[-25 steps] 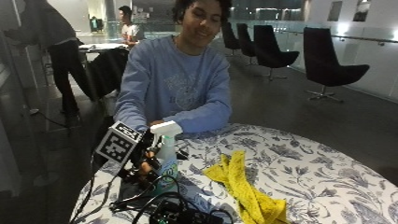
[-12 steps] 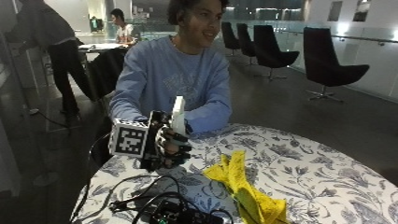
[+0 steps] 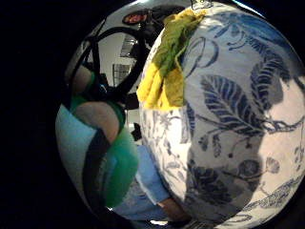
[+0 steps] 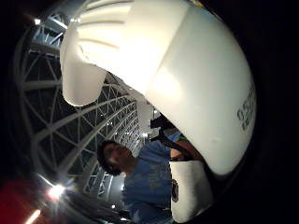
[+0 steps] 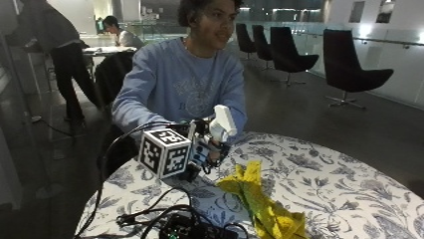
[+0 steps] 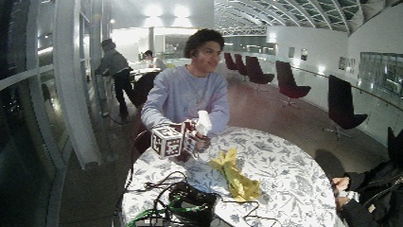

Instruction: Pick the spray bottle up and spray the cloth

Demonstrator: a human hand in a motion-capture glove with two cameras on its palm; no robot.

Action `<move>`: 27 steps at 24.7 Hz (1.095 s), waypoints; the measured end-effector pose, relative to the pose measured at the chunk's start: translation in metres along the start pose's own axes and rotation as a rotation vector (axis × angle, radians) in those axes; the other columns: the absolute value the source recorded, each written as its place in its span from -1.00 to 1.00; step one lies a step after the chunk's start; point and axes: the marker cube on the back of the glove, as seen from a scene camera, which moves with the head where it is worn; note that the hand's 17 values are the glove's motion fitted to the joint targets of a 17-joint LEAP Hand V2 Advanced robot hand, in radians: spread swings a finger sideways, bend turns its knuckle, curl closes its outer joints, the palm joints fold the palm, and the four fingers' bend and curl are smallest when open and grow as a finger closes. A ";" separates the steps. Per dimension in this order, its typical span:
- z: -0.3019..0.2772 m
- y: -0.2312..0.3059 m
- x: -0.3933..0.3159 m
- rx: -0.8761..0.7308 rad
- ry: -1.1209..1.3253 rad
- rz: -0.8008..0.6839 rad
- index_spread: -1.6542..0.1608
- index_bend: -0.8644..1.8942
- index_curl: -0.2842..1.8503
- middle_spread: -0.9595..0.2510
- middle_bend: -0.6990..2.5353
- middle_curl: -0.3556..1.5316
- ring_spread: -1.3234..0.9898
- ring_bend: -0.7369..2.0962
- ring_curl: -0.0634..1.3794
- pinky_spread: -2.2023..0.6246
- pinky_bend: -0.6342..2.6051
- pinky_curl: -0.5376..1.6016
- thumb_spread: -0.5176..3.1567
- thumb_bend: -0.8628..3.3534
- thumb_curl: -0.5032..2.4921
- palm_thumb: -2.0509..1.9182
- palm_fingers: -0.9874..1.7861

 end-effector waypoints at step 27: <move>0.039 -0.015 0.010 -0.191 -0.077 0.390 0.62 -0.32 -0.56 0.51 -0.39 -0.11 0.14 0.00 -0.33 0.61 -0.32 -0.15 -0.32 -0.60 -0.23 0.50 0.45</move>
